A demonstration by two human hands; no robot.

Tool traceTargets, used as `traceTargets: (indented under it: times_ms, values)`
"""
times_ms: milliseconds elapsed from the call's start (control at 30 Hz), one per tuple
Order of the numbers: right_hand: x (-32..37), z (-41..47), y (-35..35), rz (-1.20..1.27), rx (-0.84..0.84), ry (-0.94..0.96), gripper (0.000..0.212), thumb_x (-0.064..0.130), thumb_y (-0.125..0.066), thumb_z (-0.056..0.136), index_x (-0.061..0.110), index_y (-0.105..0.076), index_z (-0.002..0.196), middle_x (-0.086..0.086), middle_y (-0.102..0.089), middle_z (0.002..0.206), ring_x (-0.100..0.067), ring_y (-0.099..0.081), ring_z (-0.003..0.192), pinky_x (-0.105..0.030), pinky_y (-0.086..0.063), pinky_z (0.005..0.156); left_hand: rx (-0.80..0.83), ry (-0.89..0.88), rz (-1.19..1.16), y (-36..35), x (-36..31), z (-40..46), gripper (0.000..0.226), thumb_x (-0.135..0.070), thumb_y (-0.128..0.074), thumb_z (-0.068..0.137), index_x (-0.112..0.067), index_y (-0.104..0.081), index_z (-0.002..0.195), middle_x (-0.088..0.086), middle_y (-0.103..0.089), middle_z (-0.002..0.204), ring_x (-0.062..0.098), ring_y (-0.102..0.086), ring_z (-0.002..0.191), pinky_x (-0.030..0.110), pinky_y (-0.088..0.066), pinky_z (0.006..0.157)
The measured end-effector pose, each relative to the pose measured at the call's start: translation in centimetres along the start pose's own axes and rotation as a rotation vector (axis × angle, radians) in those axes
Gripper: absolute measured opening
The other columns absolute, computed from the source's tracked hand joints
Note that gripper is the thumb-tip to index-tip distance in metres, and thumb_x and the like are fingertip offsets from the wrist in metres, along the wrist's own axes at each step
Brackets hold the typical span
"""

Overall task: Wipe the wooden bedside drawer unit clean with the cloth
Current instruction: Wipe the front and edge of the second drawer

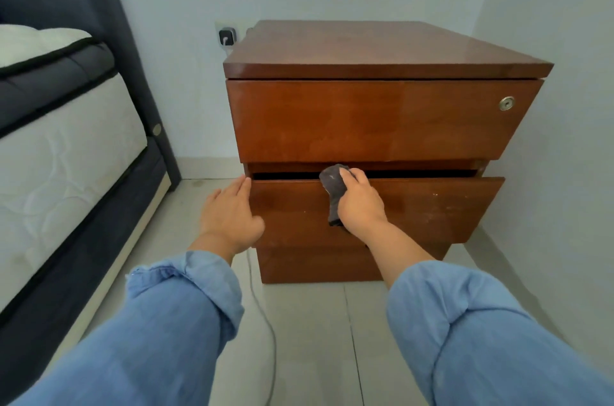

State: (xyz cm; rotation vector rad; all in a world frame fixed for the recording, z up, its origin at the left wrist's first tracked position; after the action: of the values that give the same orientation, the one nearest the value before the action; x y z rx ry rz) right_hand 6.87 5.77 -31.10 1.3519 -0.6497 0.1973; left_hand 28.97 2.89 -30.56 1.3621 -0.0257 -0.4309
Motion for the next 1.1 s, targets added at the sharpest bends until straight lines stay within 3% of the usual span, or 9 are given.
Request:
traceTargets:
  times_ms: [133,300,433,500,633,867,1000,1100]
  values:
    - [1.0,-0.4,-0.8,0.044,-0.056,-0.059,0.065,-0.003,-0.044,0.090,0.022,-0.026,0.147,0.005,-0.017,0.155,-0.031,-0.038,0.128,-0.044,-0.042,0.102,-0.036,-0.007,-0.106,0.0,0.1,-0.3,0.072,-0.032,-0.054,0.083,-0.019,-0.025,0.147,0.002,-0.032,0.153,0.023,-0.033,0.137,0.038,-0.023,0.114]
    - [4.3,-0.6,-2.7,0.030,0.011,-0.001,0.068,-0.002,-0.046,0.089,0.022,-0.024,0.148,0.005,-0.016,0.156,-0.032,-0.034,0.130,-0.044,-0.040,0.104,-0.027,0.072,-0.194,-0.9,0.2,-0.1,0.079,-0.026,-0.056,0.077,-0.018,-0.023,0.148,0.002,-0.026,0.155,0.024,-0.031,0.138,0.038,-0.026,0.114]
    - [6.3,-0.5,-4.2,0.013,0.049,0.039,0.067,0.000,-0.049,0.089,0.021,-0.024,0.147,0.003,-0.017,0.155,-0.033,-0.037,0.128,-0.044,-0.042,0.102,-0.132,0.272,-0.685,-2.3,1.5,-0.6,0.057,-0.019,-0.058,0.080,-0.028,-0.042,0.134,-0.002,-0.050,0.137,0.024,-0.046,0.128,0.037,-0.043,0.099]
    - [6.4,-0.3,-4.5,0.011,0.040,0.052,0.066,0.000,-0.048,0.089,0.022,-0.025,0.147,0.004,-0.018,0.154,-0.032,-0.039,0.127,-0.044,-0.044,0.101,-0.104,0.417,-0.811,-4.0,2.6,-1.3,0.064,-0.024,-0.058,0.085,-0.027,-0.033,0.143,0.001,-0.042,0.146,0.025,-0.040,0.134,0.043,-0.040,0.104]
    - [6.0,0.1,-4.5,0.027,0.020,0.087,0.063,-0.001,-0.044,0.091,0.023,-0.028,0.146,0.006,-0.021,0.154,-0.030,-0.045,0.124,-0.043,-0.046,0.098,0.025,0.478,-0.906,-6.9,3.3,-1.8,0.062,-0.024,-0.051,0.091,-0.031,-0.025,0.147,-0.001,-0.035,0.151,0.025,-0.036,0.136,0.043,-0.036,0.106]
    - [7.3,-0.2,-4.4,-0.087,0.029,0.115,0.066,0.000,-0.050,0.089,0.021,-0.026,0.147,0.003,-0.023,0.154,-0.031,-0.036,0.133,-0.044,-0.043,0.104,0.005,0.504,-1.050,-7.3,3.4,-1.6,0.053,-0.017,-0.043,0.094,-0.031,-0.033,0.144,-0.002,-0.043,0.146,0.025,-0.043,0.130,0.042,-0.043,0.103]
    - [11.1,-1.0,-5.5,-0.145,0.122,0.277,0.067,0.001,-0.051,0.088,0.021,-0.027,0.147,0.000,-0.027,0.152,-0.032,-0.034,0.133,-0.044,-0.038,0.107,0.032,0.485,-1.033,-7.1,3.7,-1.6,0.058,-0.011,-0.041,0.088,-0.029,-0.036,0.143,-0.001,-0.046,0.144,0.024,-0.042,0.131,0.038,-0.039,0.105]
    - [13.5,-0.6,-6.2,0.003,0.243,0.317,0.063,-0.002,-0.047,0.089,0.023,-0.033,0.145,0.000,-0.032,0.151,-0.029,-0.035,0.134,-0.044,-0.035,0.109,0.066,0.430,-0.916,-6.2,3.3,-2.2,0.062,-0.005,-0.040,0.086,-0.026,-0.034,0.145,0.002,-0.044,0.145,0.025,-0.039,0.134,0.034,-0.034,0.103]
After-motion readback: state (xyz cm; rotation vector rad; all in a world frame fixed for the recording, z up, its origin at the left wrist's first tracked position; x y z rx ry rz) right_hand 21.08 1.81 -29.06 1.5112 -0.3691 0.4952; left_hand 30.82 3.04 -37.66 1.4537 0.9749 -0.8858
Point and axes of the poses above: each hand's wrist, its own z-axis towards the middle knuckle, its own y-axis out of the back of the hand, x = y × z, the point moved 5 cm from there along z, towards the middle knuckle
